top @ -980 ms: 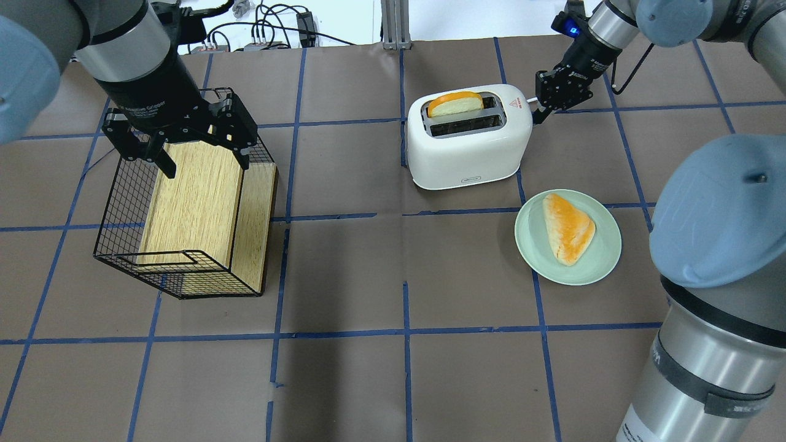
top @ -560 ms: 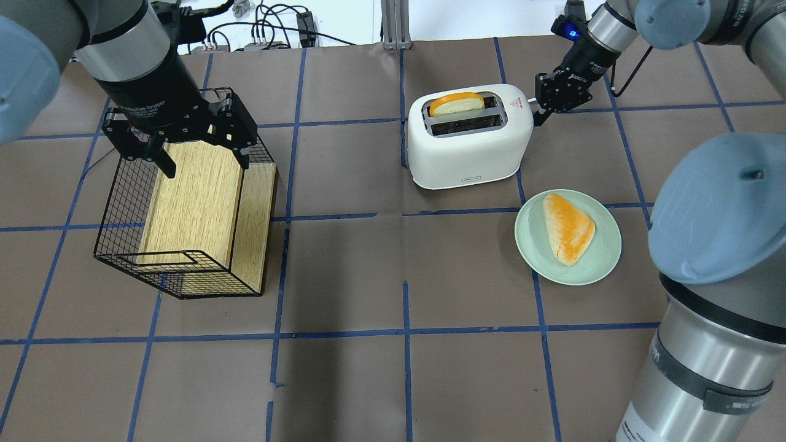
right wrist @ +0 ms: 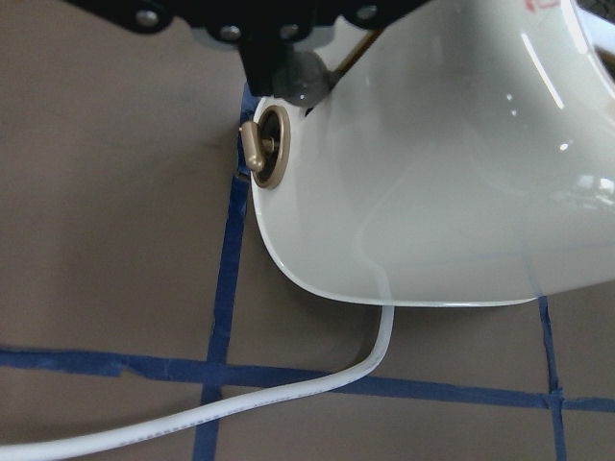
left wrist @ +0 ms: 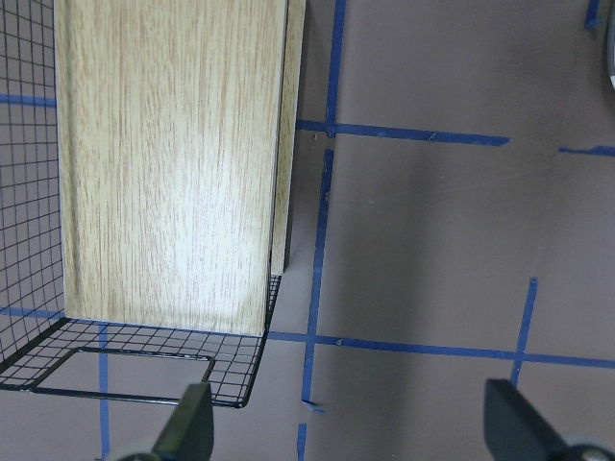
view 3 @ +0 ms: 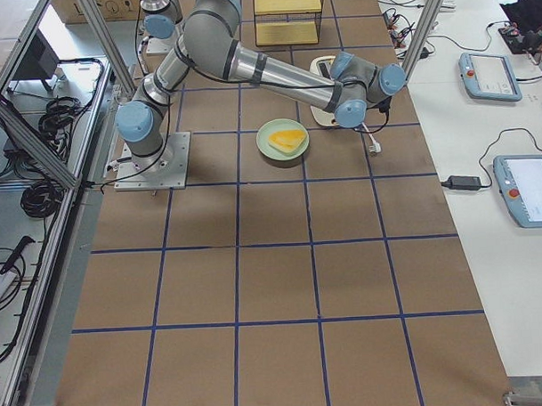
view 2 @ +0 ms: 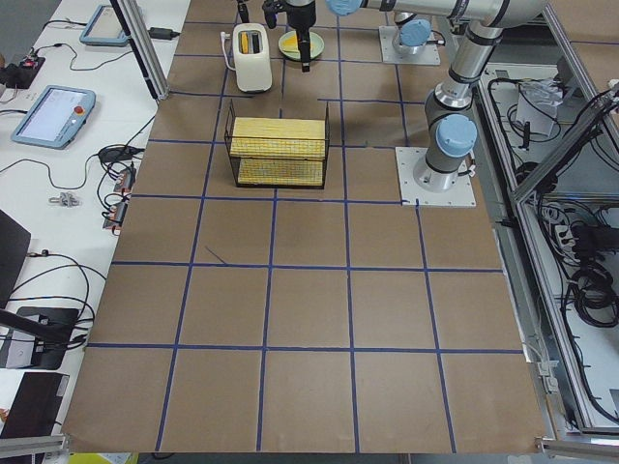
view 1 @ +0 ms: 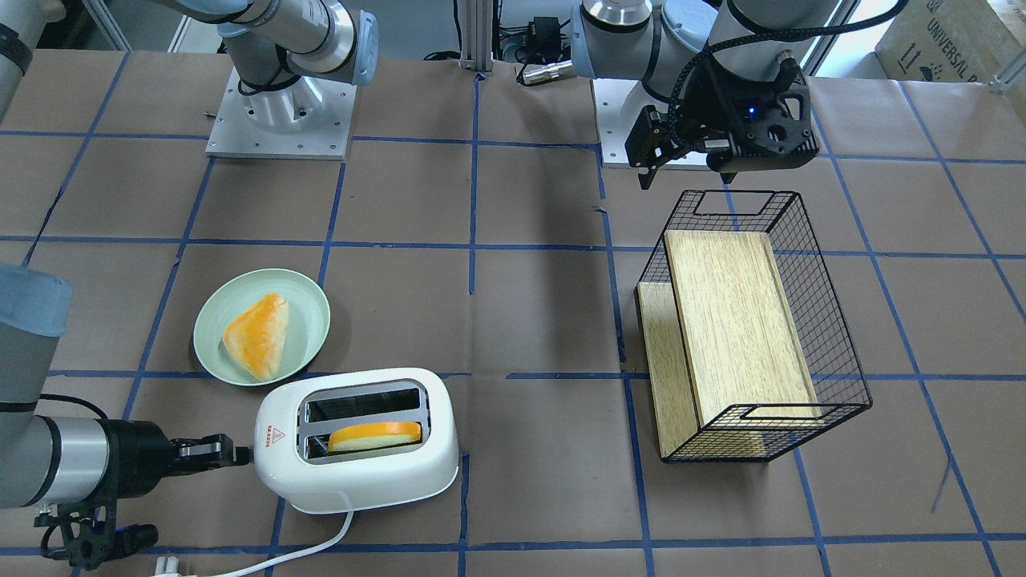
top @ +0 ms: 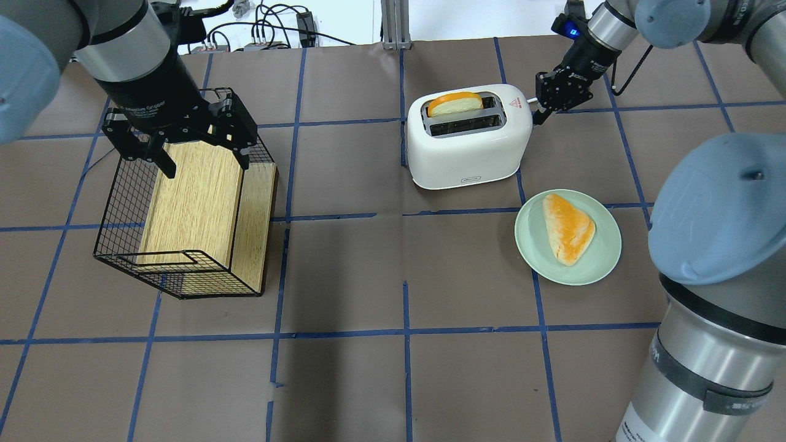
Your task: Press toaster with right arm
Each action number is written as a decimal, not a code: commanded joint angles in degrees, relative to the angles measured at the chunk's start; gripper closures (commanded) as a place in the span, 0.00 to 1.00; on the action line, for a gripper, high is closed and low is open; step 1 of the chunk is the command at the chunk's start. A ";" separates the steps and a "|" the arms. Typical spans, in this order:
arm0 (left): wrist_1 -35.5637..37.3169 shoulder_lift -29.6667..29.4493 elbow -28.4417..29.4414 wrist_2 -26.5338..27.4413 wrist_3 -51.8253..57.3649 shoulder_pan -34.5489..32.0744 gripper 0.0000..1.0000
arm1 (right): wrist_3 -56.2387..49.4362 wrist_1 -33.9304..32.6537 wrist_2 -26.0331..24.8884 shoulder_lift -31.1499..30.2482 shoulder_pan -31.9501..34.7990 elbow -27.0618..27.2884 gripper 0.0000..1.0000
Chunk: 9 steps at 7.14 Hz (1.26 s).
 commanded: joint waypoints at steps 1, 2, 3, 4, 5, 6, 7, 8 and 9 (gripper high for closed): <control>-0.03 -0.03 0.00 0.00 0.00 0.00 0.00 | 3.17 -0.04 -5.37 -2.55 0.98 -3.31 0.11; -0.03 -0.03 0.00 0.00 0.00 0.00 0.00 | 4.58 -0.48 -15.42 -3.96 3.51 -5.42 0.00; -0.03 -0.03 0.08 0.00 0.00 0.00 0.00 | 4.16 -0.48 -28.40 -5.63 7.01 -6.58 0.00; 0.06 0.06 0.00 0.00 0.00 0.00 0.00 | 4.07 -3.18 -33.49 -6.95 8.79 -6.76 0.00; -0.03 -0.03 0.00 0.00 0.00 0.00 0.00 | 4.42 -6.34 -27.97 -9.49 9.07 -6.59 0.03; -0.03 0.06 0.00 0.00 0.00 0.00 0.00 | 4.77 -6.02 -24.08 -13.51 9.16 -4.85 0.03; 0.06 -0.03 0.00 0.00 0.00 0.00 0.00 | 4.77 -2.80 -23.35 -17.12 9.07 -1.96 0.03; 0.06 -0.03 0.00 0.00 0.00 0.00 0.00 | 6.16 -1.11 -23.43 -21.94 9.16 2.07 0.03; -0.03 -0.03 0.00 0.00 0.00 0.00 0.00 | 7.83 -0.75 -23.52 -27.47 9.16 8.55 0.02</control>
